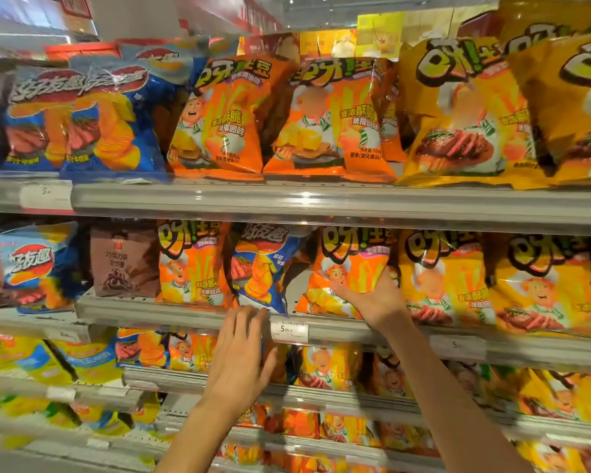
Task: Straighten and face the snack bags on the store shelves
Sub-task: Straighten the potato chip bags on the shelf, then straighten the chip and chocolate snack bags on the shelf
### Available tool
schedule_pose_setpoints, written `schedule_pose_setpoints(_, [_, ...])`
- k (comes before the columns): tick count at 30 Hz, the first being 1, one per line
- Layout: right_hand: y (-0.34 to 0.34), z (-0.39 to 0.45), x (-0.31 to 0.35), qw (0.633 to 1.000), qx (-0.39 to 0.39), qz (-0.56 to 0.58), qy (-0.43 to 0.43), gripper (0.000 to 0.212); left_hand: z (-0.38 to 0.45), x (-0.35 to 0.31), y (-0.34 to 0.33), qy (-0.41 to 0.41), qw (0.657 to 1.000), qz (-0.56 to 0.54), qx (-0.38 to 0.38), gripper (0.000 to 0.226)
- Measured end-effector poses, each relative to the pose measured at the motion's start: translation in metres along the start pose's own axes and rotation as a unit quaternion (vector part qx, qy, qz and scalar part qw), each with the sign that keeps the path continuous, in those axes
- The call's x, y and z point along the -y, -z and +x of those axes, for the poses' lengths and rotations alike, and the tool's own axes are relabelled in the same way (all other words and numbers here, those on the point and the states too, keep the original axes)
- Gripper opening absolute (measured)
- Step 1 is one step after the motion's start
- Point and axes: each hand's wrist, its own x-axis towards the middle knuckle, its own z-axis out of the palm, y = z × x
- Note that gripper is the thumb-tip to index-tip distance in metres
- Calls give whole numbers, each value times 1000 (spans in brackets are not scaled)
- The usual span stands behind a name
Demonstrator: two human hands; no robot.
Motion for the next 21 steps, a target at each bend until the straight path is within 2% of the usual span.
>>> schedule_pose_setpoints(2, [0,-3,-1,1000,-4,-27,2,84,2,-1,3,-2,1000,0,2,55])
schedule_pose_setpoints(4, [1,-11,-3,994,-24,-91,50,69,3,-2,7,2,1000,10,7,56])
schedule_pose_setpoints(6, [1,-22,-6,969,-126,-159,143,51,3,-1,6,4,1000,20,8,55])
schedule_pose_setpoints(8, [-7,-37,-7,954,-191,-125,195,36,5,2,6,-2,1000,21,1,53])
schedule_pose_setpoints(9, [-6,-40,-6,954,-196,-101,205,39,6,5,5,-7,1000,17,-6,51])
schedule_pose_setpoints(12, [-20,-51,-2,961,-221,-70,153,61,7,17,7,-43,999,-19,-13,50])
schedule_pose_setpoints(14, [-38,-57,4,926,-333,-87,155,60,6,29,11,-78,993,-89,-12,50])
schedule_pose_setpoints(16, [-60,-68,16,880,-427,-117,175,53,4,43,17,-98,973,-209,-16,43])
schedule_pose_setpoints(18, [-84,-74,29,863,-455,-115,187,48,1,63,23,-89,946,-310,-14,40])
schedule_pose_setpoints(21, [-120,-75,44,879,-428,-104,181,47,-1,102,28,-57,923,-369,-92,29])
